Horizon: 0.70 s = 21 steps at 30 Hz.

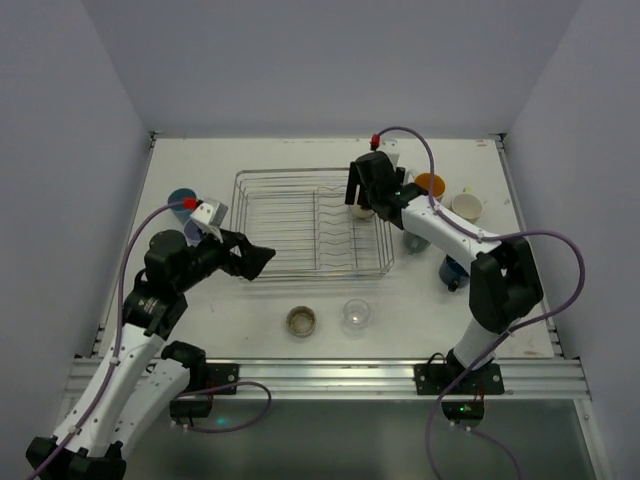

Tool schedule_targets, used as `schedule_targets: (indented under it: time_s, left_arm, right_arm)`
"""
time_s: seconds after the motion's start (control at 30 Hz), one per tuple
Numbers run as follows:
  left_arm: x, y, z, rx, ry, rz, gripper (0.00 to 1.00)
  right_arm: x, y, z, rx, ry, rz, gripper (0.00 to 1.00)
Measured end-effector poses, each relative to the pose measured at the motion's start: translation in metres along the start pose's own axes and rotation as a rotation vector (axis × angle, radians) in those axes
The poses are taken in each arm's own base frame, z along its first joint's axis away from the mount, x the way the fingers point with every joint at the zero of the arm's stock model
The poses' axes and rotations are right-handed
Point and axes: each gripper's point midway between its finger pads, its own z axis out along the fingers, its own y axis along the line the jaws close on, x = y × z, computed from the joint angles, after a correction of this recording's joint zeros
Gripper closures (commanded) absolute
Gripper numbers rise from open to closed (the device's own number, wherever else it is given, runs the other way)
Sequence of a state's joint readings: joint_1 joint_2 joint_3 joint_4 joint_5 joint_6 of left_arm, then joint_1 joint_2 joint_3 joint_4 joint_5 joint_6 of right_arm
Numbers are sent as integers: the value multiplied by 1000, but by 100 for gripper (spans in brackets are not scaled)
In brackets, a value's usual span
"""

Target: Unload the cups from the dish rack

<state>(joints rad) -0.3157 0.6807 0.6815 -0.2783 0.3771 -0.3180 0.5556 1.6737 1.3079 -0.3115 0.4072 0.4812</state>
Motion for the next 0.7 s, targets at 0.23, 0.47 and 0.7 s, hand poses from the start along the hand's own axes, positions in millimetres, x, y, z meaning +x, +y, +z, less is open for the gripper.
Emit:
schedule_targets:
  time_s: [0.23, 0.47, 0.7]
  left_arm:
    - [0, -31, -14, 136, -45, 61, 0]
    - [5, -40, -13, 180, -21, 73, 0]
    - [8, -40, -11, 181, -9, 70, 0]
  right_arm:
    - [7, -6, 31, 85, 36, 0, 21]
    - [8, -2, 48, 104, 47, 5, 23]
    - [14, -6, 63, 132, 64, -2, 39]
